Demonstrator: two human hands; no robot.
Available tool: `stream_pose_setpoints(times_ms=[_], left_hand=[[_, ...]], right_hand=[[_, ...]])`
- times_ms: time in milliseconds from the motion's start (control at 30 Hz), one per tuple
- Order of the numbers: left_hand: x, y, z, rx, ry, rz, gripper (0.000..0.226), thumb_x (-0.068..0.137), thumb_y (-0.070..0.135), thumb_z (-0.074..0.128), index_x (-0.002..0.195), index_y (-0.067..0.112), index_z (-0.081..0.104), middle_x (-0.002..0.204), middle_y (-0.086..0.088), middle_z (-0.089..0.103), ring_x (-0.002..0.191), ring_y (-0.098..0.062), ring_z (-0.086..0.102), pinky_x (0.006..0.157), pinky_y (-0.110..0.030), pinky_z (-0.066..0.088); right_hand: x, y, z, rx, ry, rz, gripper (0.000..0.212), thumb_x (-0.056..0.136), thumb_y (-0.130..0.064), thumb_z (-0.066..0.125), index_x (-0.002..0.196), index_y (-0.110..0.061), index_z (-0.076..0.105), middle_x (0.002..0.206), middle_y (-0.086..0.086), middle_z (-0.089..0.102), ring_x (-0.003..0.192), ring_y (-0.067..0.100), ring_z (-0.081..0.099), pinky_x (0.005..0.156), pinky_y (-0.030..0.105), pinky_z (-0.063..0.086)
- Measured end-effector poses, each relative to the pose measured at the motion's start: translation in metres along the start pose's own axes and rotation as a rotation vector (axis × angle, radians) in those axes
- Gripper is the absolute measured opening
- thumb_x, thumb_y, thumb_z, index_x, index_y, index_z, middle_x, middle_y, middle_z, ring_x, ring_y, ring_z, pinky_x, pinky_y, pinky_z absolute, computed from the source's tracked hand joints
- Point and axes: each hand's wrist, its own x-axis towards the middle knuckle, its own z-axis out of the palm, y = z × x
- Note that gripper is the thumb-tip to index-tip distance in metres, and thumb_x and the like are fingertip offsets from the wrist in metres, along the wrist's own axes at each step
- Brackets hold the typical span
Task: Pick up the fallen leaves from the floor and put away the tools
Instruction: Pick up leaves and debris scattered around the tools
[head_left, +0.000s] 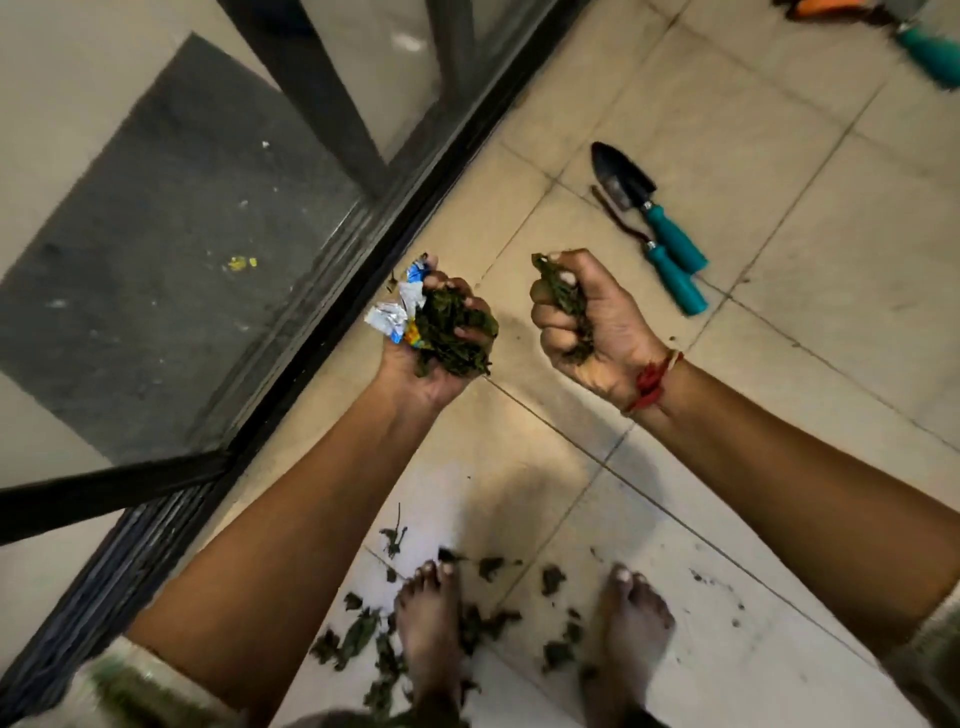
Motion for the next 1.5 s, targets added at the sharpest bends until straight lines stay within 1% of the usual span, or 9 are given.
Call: stream_pose_setpoints(times_ms=[133, 400, 533, 633, 733, 833, 1000, 1200, 1500], left_hand=[[-0.096, -0.022, 0.083, 0.127, 0.066, 0.023, 0.034, 0.077, 0.029, 0.051, 0.048, 0.017, 0.064, 0.056, 0.005, 0.060, 0.050, -0.013, 0.058, 0.043, -0.015, 0.043], [-0.262, -0.042, 0.207, 0.225, -0.113, -0.107, 0.044, 0.089, 0.037, 0.041, 0.062, 0.013, 0.067, 0.064, 0.002, 0.063, 0.060, -0.018, 0.061, 0.045, -0.022, 0.050], [-0.308, -0.064, 0.239, 0.349, -0.158, -0.188, 0.040, 0.084, 0.036, 0.045, 0.052, 0.019, 0.062, 0.057, 0.008, 0.057, 0.052, -0.011, 0.056, 0.039, -0.016, 0.045], [-0.329, -0.085, 0.243, 0.420, -0.154, -0.263, 0.041, 0.084, 0.037, 0.046, 0.050, 0.019, 0.061, 0.056, 0.007, 0.056, 0.051, -0.011, 0.055, 0.038, -0.016, 0.044], [-0.345, -0.108, 0.237, 0.509, -0.170, -0.314, 0.038, 0.082, 0.035, 0.052, 0.049, 0.018, 0.060, 0.055, 0.006, 0.056, 0.050, -0.012, 0.055, 0.037, -0.018, 0.044], [-0.363, -0.137, 0.230, 0.608, -0.216, -0.373, 0.019, 0.068, 0.023, 0.074, 0.055, 0.015, 0.064, 0.058, 0.002, 0.059, 0.051, -0.016, 0.058, 0.039, -0.019, 0.046], [-0.384, -0.206, 0.206, 0.803, -0.188, -0.530, 0.036, 0.078, 0.034, 0.049, 0.046, 0.019, 0.058, 0.050, 0.006, 0.053, 0.043, -0.011, 0.053, 0.034, -0.011, 0.038], [-0.423, -0.275, 0.136, 1.078, -0.322, -0.894, 0.027, 0.062, 0.015, 0.085, 0.056, 0.015, 0.059, 0.058, 0.002, 0.057, 0.053, -0.018, 0.059, 0.040, -0.018, 0.046], [-0.530, -0.321, -0.025, 1.393, -0.267, -1.235, 0.024, 0.078, 0.026, 0.062, 0.057, 0.016, 0.057, 0.059, 0.003, 0.056, 0.054, -0.016, 0.057, 0.043, -0.016, 0.043]], right_hand=[[-0.098, -0.030, 0.044, 0.135, 0.014, -0.029, 0.035, 0.088, -0.025, 0.045, 0.053, -0.025, 0.039, 0.047, -0.010, 0.027, 0.033, 0.001, 0.024, 0.028, 0.012, 0.015], [-0.287, -0.071, 0.172, 0.407, 0.020, -0.146, 0.029, 0.082, -0.026, 0.052, 0.059, -0.024, 0.034, 0.046, -0.007, 0.028, 0.036, 0.003, 0.014, 0.027, 0.011, 0.015], [-0.342, -0.081, 0.195, 0.593, -0.101, -0.262, 0.038, 0.062, -0.017, 0.080, 0.052, -0.019, 0.043, 0.049, -0.008, 0.023, 0.040, 0.003, 0.013, 0.025, 0.014, 0.020], [-0.379, -0.076, 0.194, 0.680, -0.151, -0.385, 0.043, 0.051, -0.009, 0.087, 0.051, -0.018, 0.045, 0.055, -0.008, 0.018, 0.041, 0.003, 0.013, 0.025, 0.016, 0.020], [-0.411, -0.061, 0.187, 0.725, -0.151, -0.480, 0.043, 0.048, -0.010, 0.089, 0.050, -0.018, 0.047, 0.055, -0.009, 0.018, 0.041, 0.003, 0.012, 0.025, 0.016, 0.020], [-0.443, -0.034, 0.172, 0.751, -0.150, -0.585, 0.040, 0.050, -0.013, 0.089, 0.049, -0.019, 0.049, 0.054, -0.008, 0.018, 0.040, 0.003, 0.012, 0.026, 0.014, 0.017], [-0.499, 0.030, 0.139, 0.821, -0.141, -0.743, 0.032, 0.060, -0.019, 0.083, 0.051, -0.017, 0.052, 0.052, -0.007, 0.019, 0.038, 0.004, 0.015, 0.028, 0.013, 0.020], [-0.562, 0.143, 0.110, 1.034, 0.029, -0.927, 0.036, 0.048, -0.019, 0.090, 0.056, -0.012, 0.055, 0.053, -0.008, 0.018, 0.038, 0.004, 0.012, 0.029, 0.012, 0.014], [-0.630, 0.364, 0.140, 1.255, 0.181, -1.294, 0.039, 0.051, -0.027, 0.089, 0.051, -0.016, 0.052, 0.051, -0.008, 0.017, 0.038, 0.004, 0.012, 0.029, 0.012, 0.015]])
